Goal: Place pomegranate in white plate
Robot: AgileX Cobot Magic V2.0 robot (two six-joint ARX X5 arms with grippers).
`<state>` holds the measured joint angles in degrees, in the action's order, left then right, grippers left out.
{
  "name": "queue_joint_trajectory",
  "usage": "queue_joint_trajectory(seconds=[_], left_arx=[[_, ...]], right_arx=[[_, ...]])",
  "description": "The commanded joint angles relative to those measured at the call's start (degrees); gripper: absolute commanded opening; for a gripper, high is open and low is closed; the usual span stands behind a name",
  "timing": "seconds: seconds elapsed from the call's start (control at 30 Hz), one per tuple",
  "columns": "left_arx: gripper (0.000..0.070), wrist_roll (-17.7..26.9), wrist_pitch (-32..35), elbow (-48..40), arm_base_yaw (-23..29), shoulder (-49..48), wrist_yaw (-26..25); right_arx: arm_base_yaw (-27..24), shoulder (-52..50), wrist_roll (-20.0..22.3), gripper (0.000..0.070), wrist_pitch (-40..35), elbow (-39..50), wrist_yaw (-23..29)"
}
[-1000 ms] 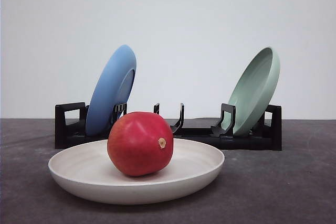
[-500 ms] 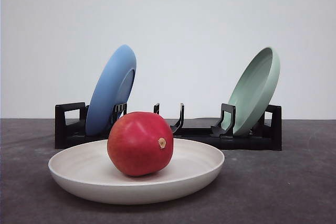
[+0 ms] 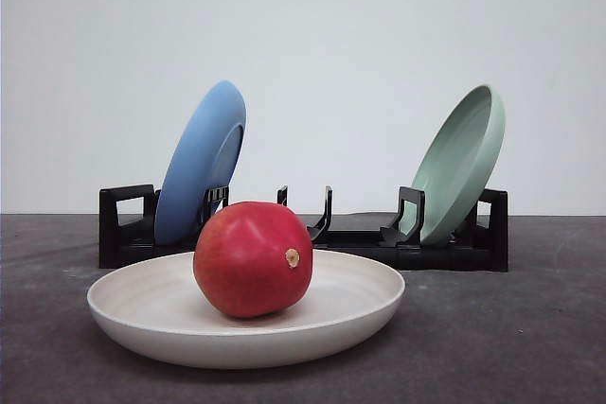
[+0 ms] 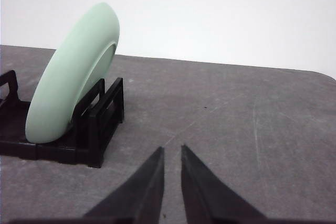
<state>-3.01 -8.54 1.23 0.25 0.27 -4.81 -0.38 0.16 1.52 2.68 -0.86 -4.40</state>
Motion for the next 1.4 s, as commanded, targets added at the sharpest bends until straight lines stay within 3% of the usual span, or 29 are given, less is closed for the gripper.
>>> queue_joint_trajectory(seconds=[0.0,1.37], left_arx=[[0.0017,0.42,0.63,-0.55,0.00,-0.09,-0.09],[0.0017,0.39,0.63,-0.55,0.00,-0.09,-0.09]], right_arx=[[-0.02,0.04,0.00,0.0055,-0.54,0.22,-0.03],[-0.02,0.04,0.00,0.0055,-0.54,0.22,-0.05]])
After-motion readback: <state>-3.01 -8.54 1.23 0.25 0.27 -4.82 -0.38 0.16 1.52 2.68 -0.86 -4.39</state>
